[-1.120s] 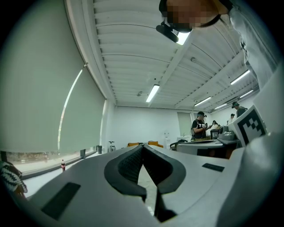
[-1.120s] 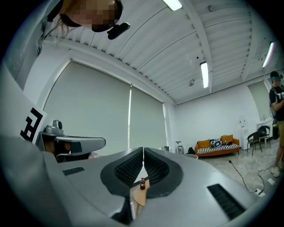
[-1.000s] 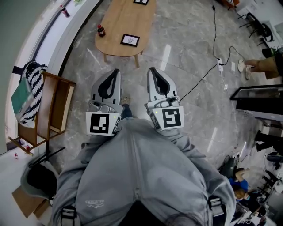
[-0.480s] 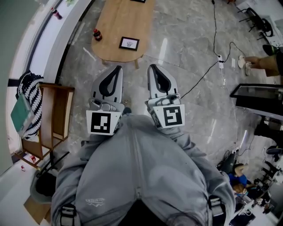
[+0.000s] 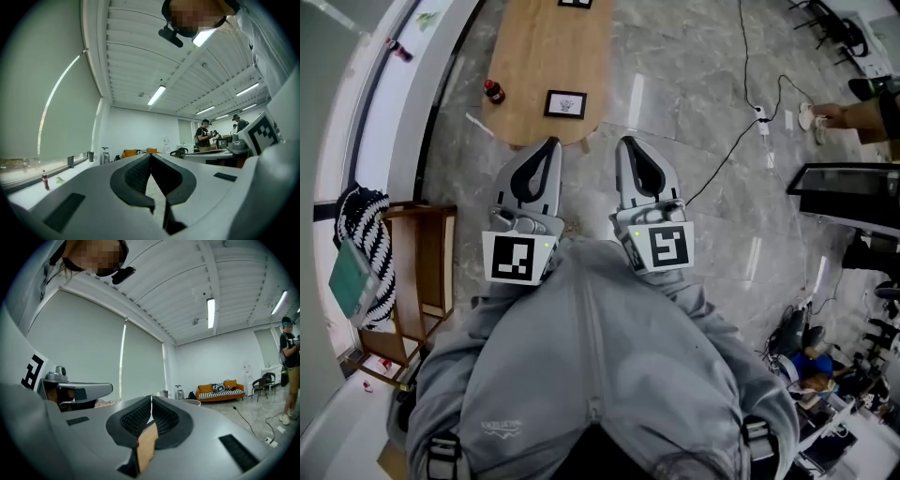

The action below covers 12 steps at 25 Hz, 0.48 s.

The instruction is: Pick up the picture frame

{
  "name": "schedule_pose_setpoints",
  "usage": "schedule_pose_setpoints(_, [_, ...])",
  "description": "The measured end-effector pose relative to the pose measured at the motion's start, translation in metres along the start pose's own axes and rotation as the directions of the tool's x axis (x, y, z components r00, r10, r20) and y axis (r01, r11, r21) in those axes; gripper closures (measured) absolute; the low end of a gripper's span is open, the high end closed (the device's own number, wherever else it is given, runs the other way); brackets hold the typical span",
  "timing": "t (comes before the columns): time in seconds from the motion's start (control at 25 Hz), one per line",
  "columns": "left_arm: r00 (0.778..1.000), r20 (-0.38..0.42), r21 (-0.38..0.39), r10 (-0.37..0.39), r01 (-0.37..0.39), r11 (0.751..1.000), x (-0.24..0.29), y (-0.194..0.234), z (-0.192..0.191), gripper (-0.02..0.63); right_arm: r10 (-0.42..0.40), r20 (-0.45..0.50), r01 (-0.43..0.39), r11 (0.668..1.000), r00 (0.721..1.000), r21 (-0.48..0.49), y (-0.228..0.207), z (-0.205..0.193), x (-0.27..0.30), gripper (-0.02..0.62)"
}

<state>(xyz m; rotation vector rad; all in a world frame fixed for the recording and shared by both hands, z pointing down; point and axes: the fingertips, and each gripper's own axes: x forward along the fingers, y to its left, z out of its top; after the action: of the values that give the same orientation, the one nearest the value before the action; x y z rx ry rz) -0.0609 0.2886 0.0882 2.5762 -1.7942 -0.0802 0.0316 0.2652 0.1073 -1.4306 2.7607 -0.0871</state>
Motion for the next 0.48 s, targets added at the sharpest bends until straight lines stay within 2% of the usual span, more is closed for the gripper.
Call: schedule_pose_setpoints(0.48, [1.0,-0.026,-0.028,0.002,-0.003,1.0,0.012,0.021,-0.016,0.589,-0.016,-0.046,0.016,1.0,0.999,-0.001,-0.009,-0.015,0.015,0.563])
